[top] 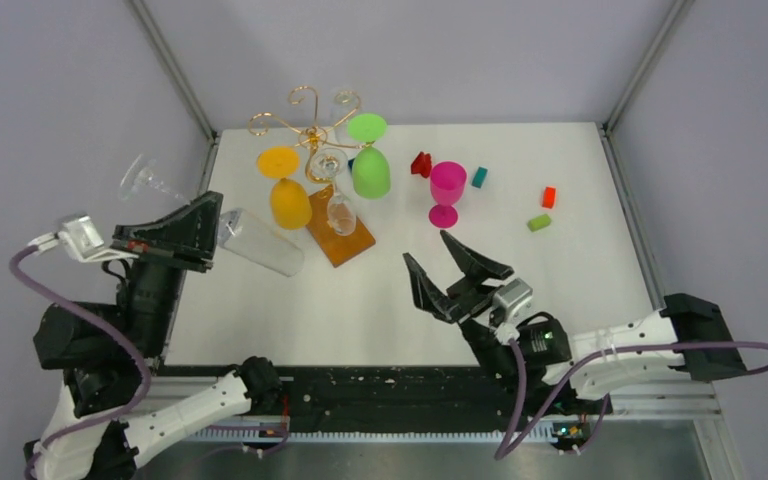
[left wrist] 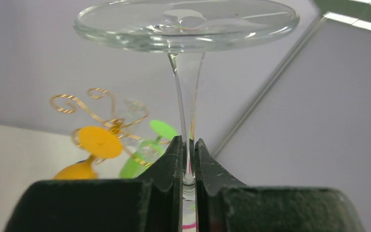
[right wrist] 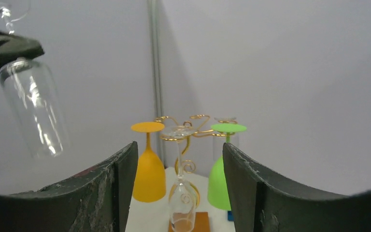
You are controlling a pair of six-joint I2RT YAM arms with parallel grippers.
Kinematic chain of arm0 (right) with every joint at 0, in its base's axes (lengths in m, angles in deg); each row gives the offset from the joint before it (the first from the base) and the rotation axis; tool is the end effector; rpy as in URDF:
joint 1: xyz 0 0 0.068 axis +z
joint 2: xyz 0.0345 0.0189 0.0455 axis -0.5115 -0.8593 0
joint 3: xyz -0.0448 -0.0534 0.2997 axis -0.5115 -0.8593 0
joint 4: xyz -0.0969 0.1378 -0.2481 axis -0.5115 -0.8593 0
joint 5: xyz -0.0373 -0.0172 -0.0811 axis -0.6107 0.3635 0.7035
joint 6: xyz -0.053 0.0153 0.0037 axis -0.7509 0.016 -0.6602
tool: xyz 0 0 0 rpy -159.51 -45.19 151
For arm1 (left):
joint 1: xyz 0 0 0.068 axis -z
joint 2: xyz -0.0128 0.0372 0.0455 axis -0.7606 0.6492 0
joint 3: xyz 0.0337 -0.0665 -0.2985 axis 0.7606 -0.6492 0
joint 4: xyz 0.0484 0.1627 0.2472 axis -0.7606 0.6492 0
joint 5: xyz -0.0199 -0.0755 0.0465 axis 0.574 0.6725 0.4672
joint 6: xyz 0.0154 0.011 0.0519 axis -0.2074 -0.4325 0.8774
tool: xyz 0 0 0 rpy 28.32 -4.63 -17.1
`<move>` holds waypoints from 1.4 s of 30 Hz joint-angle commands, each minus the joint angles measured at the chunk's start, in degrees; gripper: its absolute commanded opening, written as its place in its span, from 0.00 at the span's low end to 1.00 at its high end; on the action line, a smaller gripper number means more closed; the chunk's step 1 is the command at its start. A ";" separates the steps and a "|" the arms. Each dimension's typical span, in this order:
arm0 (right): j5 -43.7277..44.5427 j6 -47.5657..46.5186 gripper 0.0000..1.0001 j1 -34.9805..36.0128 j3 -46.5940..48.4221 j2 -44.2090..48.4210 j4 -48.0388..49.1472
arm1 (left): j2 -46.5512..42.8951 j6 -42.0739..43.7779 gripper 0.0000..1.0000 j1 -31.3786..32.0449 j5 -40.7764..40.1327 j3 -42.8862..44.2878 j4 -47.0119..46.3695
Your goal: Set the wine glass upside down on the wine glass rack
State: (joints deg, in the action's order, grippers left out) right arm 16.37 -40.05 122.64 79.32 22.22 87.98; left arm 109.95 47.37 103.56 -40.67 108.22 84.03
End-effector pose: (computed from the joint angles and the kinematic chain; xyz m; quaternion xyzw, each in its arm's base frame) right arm 0.0156 0.2305 0.3703 -0.1388 0.3990 0.2950 0.8570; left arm 0.0174 0.0115 0.5406 -0.1054 0.5173 -0.3915 0.7536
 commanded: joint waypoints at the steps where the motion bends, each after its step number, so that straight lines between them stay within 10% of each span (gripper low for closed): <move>1: 13.98 4.33 0.63 -0.86 4.90 8.32 -12.86 | 2.37 11.99 0.00 -0.16 -9.61 -4.33 12.75; 5: 0.55 34.99 0.63 -14.96 16.29 15.92 -64.20 | -0.16 17.49 0.00 -0.16 -14.83 -9.99 12.21; 10: -12.39 44.47 0.64 -30.16 28.02 13.90 -87.36 | -5.51 25.22 0.00 -0.10 -15.39 -13.20 6.74; 42: -25.41 65.53 0.64 -42.10 36.96 2.33 -95.39 | 8.52 35.73 0.00 0.05 -7.57 -6.44 4.34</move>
State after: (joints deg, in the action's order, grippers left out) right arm -7.63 23.97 81.31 114.20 24.25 -9.37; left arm 114.80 83.02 103.98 -51.93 100.11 91.83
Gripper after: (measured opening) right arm 0.644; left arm 0.100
